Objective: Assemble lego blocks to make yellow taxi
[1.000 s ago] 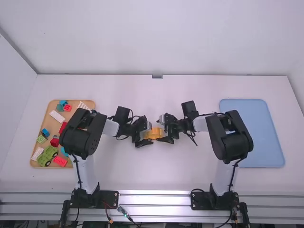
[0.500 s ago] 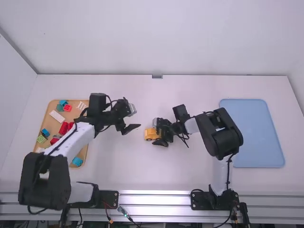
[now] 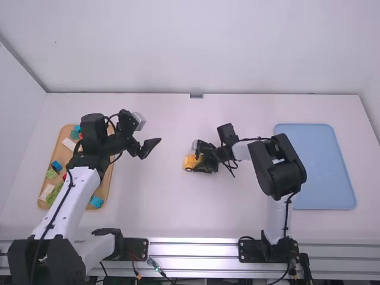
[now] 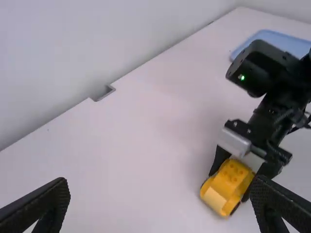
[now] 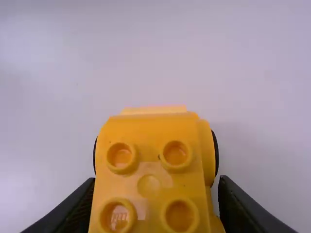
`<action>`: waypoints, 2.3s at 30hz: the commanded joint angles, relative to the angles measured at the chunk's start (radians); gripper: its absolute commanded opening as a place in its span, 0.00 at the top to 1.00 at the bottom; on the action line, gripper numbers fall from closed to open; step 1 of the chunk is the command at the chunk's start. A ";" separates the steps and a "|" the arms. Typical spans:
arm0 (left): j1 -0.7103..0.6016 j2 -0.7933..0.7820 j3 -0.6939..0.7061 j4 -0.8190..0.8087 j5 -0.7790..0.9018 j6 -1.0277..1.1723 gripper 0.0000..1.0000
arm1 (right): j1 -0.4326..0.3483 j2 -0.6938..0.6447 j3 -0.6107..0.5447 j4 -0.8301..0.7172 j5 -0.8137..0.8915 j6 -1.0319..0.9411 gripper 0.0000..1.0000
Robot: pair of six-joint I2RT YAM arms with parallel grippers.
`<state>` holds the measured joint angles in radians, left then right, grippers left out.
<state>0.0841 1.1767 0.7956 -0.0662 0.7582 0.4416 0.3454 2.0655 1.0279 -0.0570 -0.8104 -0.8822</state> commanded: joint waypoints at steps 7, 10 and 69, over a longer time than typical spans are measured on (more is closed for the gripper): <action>-0.002 0.000 -0.003 0.003 -0.125 -0.034 0.01 | -0.211 -0.234 0.112 -0.248 0.309 0.020 0.78; 0.004 0.000 -0.004 0.003 -0.150 -0.033 0.01 | -0.328 -0.293 0.109 -0.287 0.336 0.027 0.80; -0.093 -0.530 -0.040 0.066 -0.723 -0.289 0.09 | -0.416 -1.075 -0.048 -0.181 0.729 0.698 0.08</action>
<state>-0.0311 0.6609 0.7895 0.0006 0.0780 0.1913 -0.0906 1.0050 1.0111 -0.2420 -0.1204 -0.2249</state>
